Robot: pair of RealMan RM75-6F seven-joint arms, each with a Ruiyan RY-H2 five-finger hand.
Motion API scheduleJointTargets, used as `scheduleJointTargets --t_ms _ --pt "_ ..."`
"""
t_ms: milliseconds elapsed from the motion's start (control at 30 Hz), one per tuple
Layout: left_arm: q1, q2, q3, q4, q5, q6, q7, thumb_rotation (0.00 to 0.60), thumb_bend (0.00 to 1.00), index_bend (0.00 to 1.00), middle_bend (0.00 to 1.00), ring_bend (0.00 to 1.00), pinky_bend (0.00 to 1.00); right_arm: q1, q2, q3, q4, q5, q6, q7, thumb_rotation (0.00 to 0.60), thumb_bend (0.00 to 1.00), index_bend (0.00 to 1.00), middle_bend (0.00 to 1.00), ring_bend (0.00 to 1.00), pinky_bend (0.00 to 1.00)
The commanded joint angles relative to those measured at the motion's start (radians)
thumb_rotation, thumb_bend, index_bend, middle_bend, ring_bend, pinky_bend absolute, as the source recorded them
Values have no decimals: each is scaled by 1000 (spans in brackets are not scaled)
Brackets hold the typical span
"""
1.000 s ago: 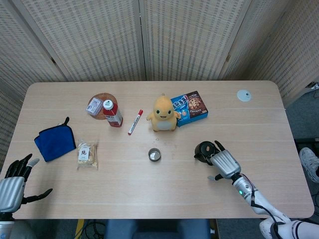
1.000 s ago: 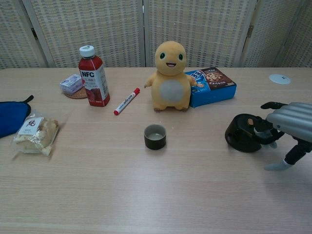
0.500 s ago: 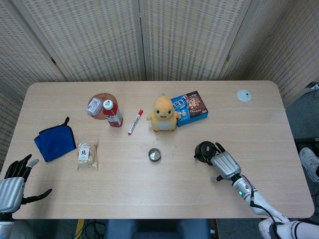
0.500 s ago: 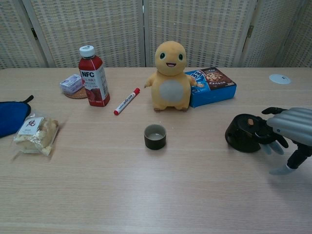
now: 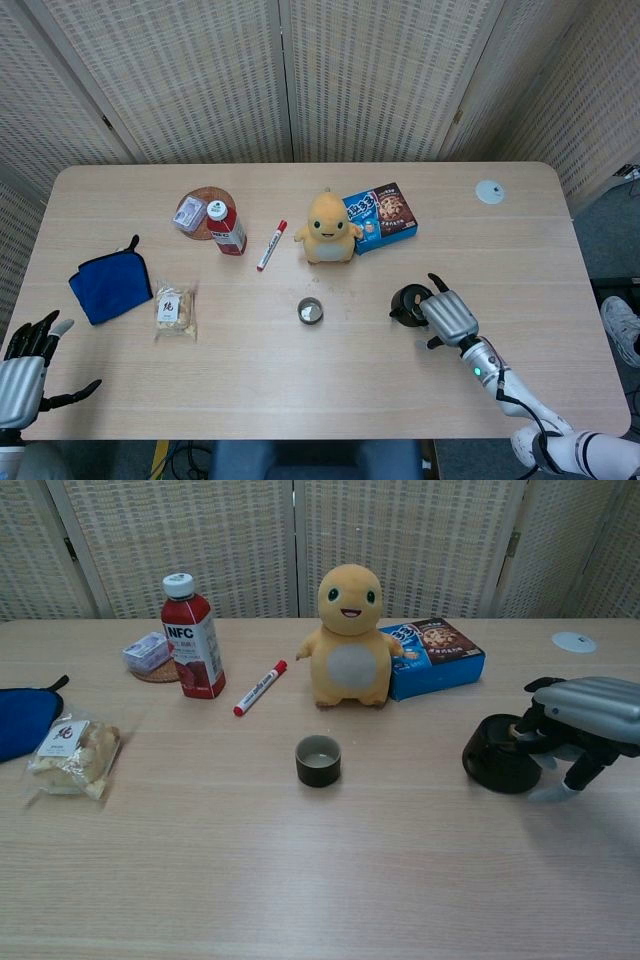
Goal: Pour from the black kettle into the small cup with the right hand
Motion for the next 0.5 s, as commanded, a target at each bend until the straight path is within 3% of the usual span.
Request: scheduleJointTargets --t_ms 33,500 --pt "-1 0 0 -1 0 -1 1 367 97 131 19 76 21 12 -7 19 19 0 -1 41 488 0 751 940 848 65" --pt "-5 -6 0 2 2 -10 -10 366 97 131 19 76 19 43 -26 73 73 42 -41 208 490 0 794 990 884 134"
